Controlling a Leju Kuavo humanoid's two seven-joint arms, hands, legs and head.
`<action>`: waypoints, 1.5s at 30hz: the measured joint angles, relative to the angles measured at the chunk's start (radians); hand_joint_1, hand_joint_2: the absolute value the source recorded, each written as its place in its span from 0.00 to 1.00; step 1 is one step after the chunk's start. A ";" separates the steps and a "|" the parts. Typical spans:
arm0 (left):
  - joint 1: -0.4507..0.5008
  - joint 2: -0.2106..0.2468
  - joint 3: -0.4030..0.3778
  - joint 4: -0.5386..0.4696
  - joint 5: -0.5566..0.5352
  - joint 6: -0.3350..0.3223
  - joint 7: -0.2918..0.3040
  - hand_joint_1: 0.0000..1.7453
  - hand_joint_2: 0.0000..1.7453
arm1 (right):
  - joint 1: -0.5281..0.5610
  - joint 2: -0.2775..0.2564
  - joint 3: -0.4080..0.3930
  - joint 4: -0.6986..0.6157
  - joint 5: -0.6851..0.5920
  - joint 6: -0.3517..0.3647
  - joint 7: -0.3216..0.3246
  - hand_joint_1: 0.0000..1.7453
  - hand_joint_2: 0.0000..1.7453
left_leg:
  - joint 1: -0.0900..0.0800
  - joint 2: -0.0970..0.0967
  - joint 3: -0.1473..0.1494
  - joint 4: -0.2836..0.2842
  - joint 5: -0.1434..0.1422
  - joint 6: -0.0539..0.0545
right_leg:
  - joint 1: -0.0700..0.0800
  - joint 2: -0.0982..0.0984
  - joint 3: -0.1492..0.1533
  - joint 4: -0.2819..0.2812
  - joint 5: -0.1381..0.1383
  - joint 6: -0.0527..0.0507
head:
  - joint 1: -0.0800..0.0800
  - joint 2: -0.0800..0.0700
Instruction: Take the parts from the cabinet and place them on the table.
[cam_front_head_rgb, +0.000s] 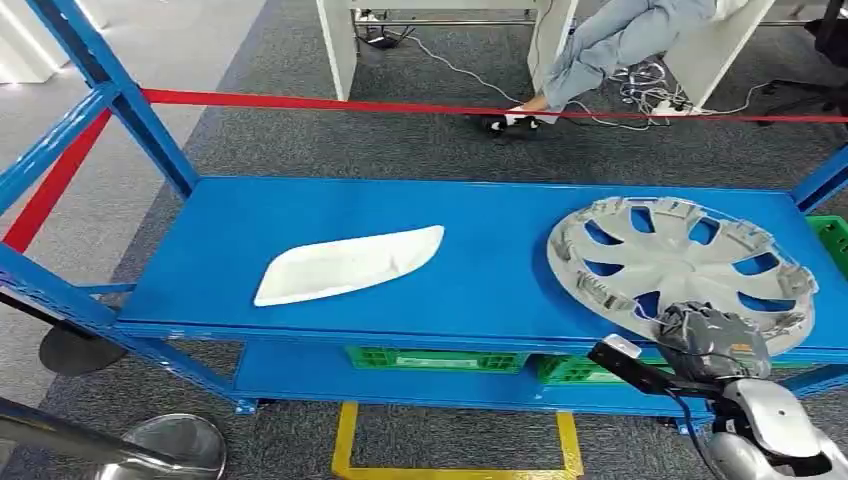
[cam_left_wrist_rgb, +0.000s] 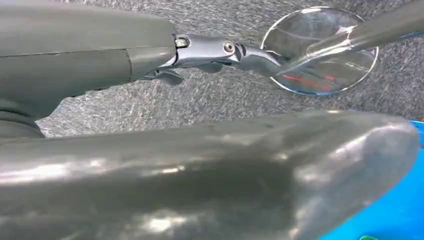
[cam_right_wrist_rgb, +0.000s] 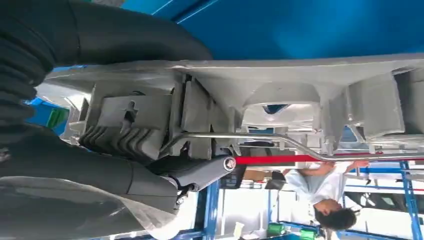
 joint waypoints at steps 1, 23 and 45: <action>0.000 0.000 -0.001 0.000 0.000 0.000 0.000 0.00 0.00 | 0.000 0.003 -0.002 -0.002 0.000 0.000 0.000 1.00 1.00 | 0.000 0.000 0.000 0.000 0.000 0.000 | 0.000 0.000 0.000 0.000 0.000 0.000 | 0.000 0.000; 0.077 -0.004 -0.119 -0.044 0.140 0.245 -0.046 0.00 1.00 | 0.079 0.209 -0.071 -0.274 -0.092 -0.438 -0.473 1.00 1.00 | 0.000 0.000 -0.001 -0.001 0.000 0.000 | 0.000 0.001 -0.011 0.000 -0.001 0.000 | 0.000 0.000; 0.098 -0.008 -0.185 -0.054 0.025 0.203 -0.145 0.00 1.00 | 0.121 0.244 -0.060 -0.289 -0.340 -0.441 -0.527 1.00 1.00 | 0.020 -0.006 -0.061 0.030 0.043 -0.032 | -0.027 0.020 -0.035 0.048 -0.016 0.008 | 0.010 0.000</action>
